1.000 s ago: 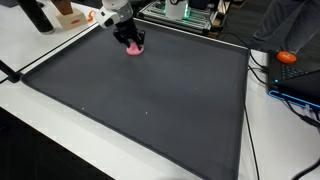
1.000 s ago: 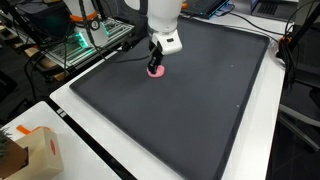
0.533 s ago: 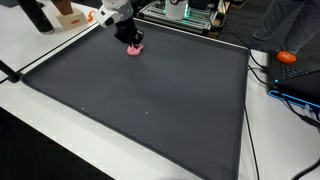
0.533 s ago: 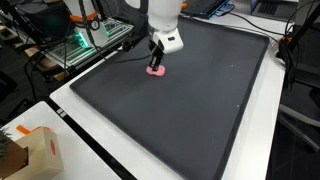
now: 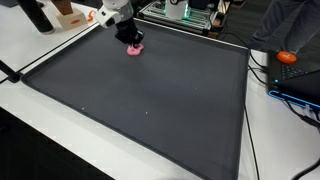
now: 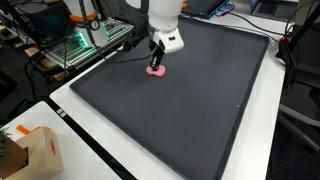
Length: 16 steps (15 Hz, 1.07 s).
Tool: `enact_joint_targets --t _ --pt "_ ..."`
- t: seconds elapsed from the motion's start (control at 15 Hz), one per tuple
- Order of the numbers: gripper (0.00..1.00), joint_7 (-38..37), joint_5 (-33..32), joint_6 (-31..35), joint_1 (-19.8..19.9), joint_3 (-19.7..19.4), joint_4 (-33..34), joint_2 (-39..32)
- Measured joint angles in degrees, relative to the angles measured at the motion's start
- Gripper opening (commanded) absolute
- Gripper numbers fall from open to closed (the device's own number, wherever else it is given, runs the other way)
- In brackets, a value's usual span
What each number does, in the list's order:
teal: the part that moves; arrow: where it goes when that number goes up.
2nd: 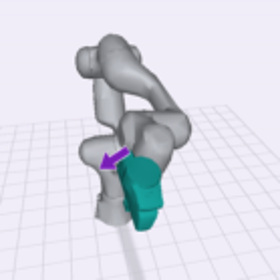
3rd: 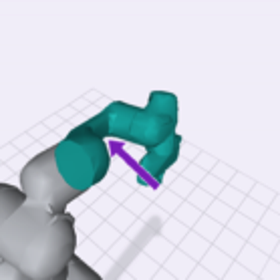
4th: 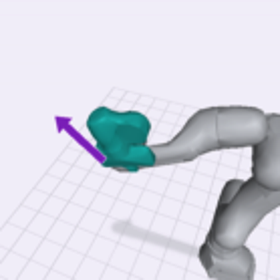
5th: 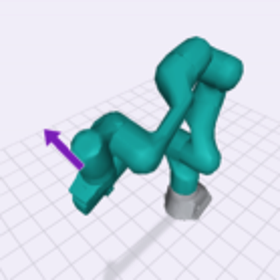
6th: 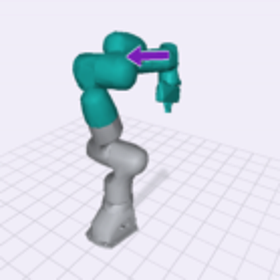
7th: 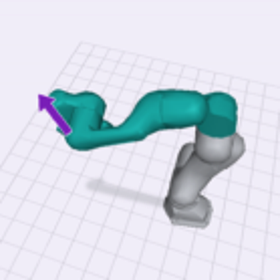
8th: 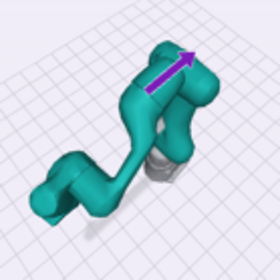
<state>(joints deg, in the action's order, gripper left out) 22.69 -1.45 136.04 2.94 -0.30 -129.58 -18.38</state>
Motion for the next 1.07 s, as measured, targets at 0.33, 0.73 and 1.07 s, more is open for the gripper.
enact_joint_targets --t 0.33,0.73,1.07 --pt "0.30 0.12 0.00 0.00 0.00 0.05 0.00 -0.07" --pt "0.73 -1.67 0.00 -0.01 -0.03 0.06 0.00 -0.12" --pt "1.00 -2.31 -0.14 -0.05 -0.27 0.30 0.13 -0.06"
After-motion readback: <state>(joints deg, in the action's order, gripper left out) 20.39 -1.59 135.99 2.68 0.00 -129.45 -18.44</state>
